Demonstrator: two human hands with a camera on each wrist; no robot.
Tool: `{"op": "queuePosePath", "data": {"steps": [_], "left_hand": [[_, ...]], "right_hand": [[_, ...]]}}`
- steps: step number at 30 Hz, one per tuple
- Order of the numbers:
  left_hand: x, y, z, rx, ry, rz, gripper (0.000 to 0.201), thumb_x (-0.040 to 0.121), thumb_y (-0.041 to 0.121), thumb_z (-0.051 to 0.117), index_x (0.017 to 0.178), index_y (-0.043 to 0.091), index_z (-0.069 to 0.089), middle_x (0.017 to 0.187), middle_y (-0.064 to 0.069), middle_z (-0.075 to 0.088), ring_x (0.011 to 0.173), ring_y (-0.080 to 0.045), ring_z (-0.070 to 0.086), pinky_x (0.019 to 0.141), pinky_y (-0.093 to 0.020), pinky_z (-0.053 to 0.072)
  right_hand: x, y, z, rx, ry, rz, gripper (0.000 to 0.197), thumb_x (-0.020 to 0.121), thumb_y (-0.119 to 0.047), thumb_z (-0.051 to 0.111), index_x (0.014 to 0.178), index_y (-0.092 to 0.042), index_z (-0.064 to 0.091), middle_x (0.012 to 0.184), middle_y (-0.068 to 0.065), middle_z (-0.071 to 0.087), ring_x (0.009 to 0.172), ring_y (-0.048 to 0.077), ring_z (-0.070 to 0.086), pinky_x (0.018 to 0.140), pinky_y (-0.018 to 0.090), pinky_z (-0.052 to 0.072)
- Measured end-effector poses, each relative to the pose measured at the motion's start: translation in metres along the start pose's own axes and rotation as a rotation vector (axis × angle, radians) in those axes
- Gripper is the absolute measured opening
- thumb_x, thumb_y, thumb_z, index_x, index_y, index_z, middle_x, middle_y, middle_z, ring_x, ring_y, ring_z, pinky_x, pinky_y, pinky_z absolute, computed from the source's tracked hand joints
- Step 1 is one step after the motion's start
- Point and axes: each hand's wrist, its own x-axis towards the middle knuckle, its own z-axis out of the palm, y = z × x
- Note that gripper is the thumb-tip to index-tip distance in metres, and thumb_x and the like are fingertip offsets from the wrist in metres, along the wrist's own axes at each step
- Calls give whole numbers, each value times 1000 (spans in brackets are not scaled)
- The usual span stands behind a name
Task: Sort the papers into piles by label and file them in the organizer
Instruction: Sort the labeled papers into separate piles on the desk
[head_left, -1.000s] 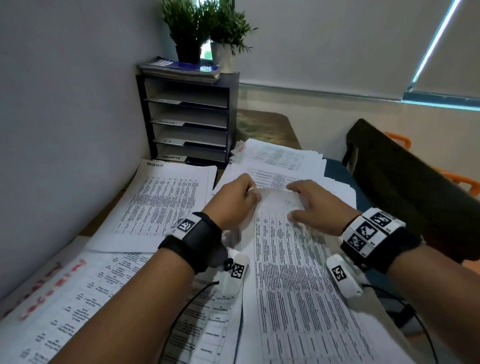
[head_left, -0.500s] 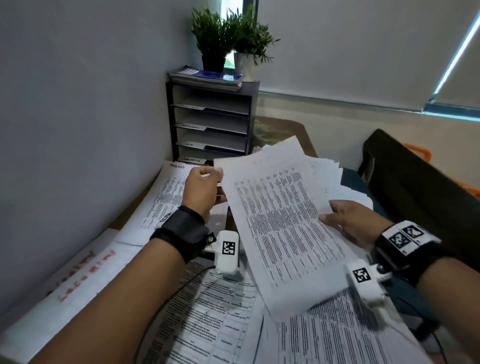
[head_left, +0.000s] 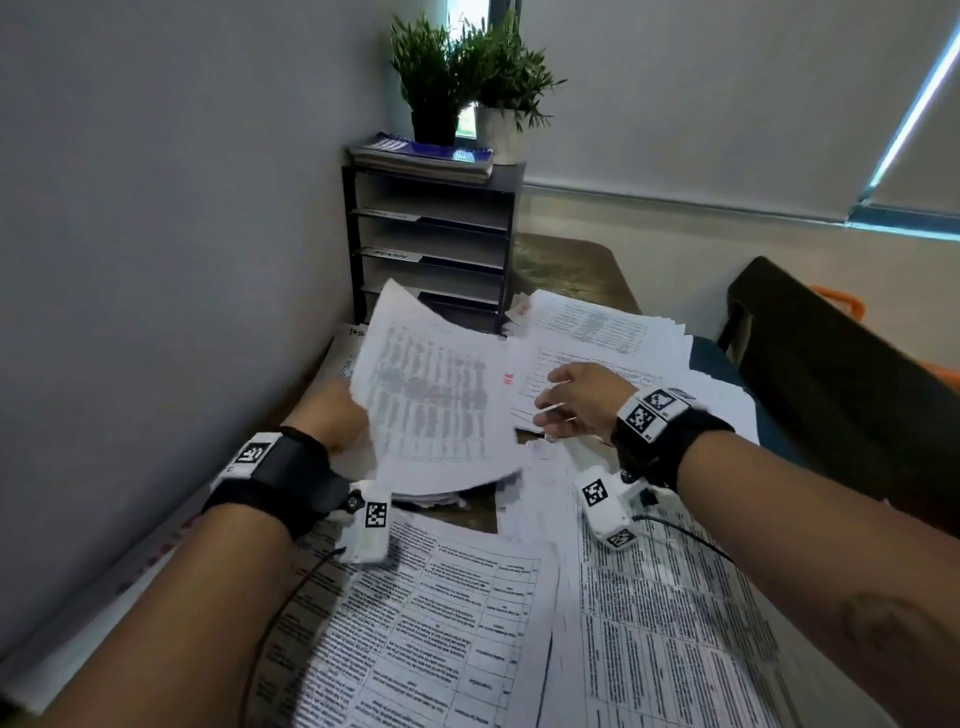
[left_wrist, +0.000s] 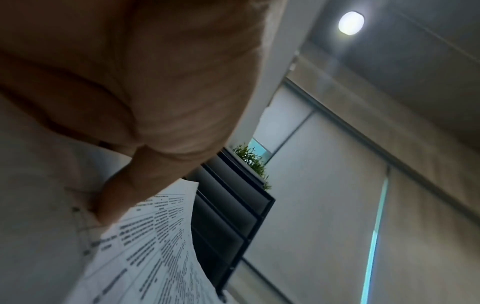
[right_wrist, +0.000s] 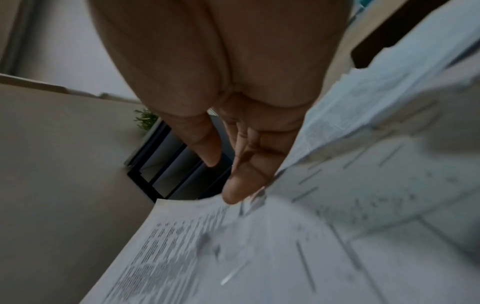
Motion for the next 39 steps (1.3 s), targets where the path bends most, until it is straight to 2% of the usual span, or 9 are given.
{"op": "queuePosePath", "data": {"steps": [9, 13, 18, 22, 25, 29, 32, 35, 39], "left_hand": [[17, -23, -3, 312, 187, -125, 47, 90, 6, 49, 136, -3, 43, 140, -29, 49, 128, -45, 50, 105, -47, 44], [1, 7, 1, 426, 271, 45, 55, 87, 16, 58, 140, 10, 44, 139, -23, 47, 128, -42, 46, 104, -50, 42], [-30, 54, 35, 58, 15, 351, 59, 93, 30, 66, 147, 20, 43, 134, -10, 57, 100, -22, 62, 83, -32, 51], [-57, 83, 74, -158, -154, 445, 37, 94, 27, 66, 129, 16, 59, 101, 2, 70, 80, -8, 69, 68, -22, 54], [-72, 95, 101, -41, -228, 497, 31, 92, 31, 67, 117, 12, 68, 106, -4, 71, 95, -20, 66, 84, -31, 52], [-82, 97, 121, 64, -250, 488, 29, 88, 28, 71, 74, 14, 49, 64, -1, 55, 56, -19, 52, 43, -19, 36], [-82, 97, 124, 71, -225, 496, 29, 83, 28, 76, 80, 15, 49, 73, 0, 60, 55, -17, 55, 42, -22, 40], [-84, 96, 126, 63, -260, 532, 38, 79, 36, 77, 108, 17, 63, 98, -2, 68, 79, -20, 65, 66, -35, 56], [-88, 98, 131, -22, -231, 587, 28, 90, 35, 70, 112, 21, 63, 92, 5, 69, 78, -14, 64, 70, -35, 53]], "right_hand": [[-24, 6, -57, -652, 36, -213, 21, 94, 1, 52, 99, -10, 70, 96, 7, 72, 82, 17, 66, 77, 32, 55], [-35, 15, -76, -864, -47, -216, 28, 93, -1, 53, 102, -20, 72, 93, -10, 70, 88, 10, 63, 72, 14, 47], [-41, 27, -73, -993, -78, -220, 31, 93, -7, 55, 109, -29, 70, 99, -16, 66, 97, 6, 60, 83, 16, 43], [-44, 38, -67, -955, -65, -208, 32, 93, -5, 50, 108, -27, 67, 89, -22, 57, 72, -7, 50, 56, 4, 35], [-45, 46, -68, -941, -56, -217, 25, 89, -7, 57, 104, -25, 64, 92, -16, 60, 79, 2, 54, 63, 12, 39], [-45, 54, -68, -862, -7, -236, 21, 83, -11, 69, 97, -25, 61, 93, -8, 61, 87, 12, 58, 82, 30, 49], [-47, 56, -67, -830, 17, -265, 20, 83, -8, 69, 101, -15, 63, 93, -6, 61, 84, 11, 56, 80, 30, 49], [-50, 55, -67, -819, 69, -318, 13, 84, -7, 65, 89, -18, 60, 86, -5, 63, 78, 12, 57, 71, 30, 48], [-53, 56, -70, -822, 66, -358, 14, 86, -8, 61, 85, -21, 57, 85, -4, 64, 76, 15, 59, 72, 34, 51]]}}
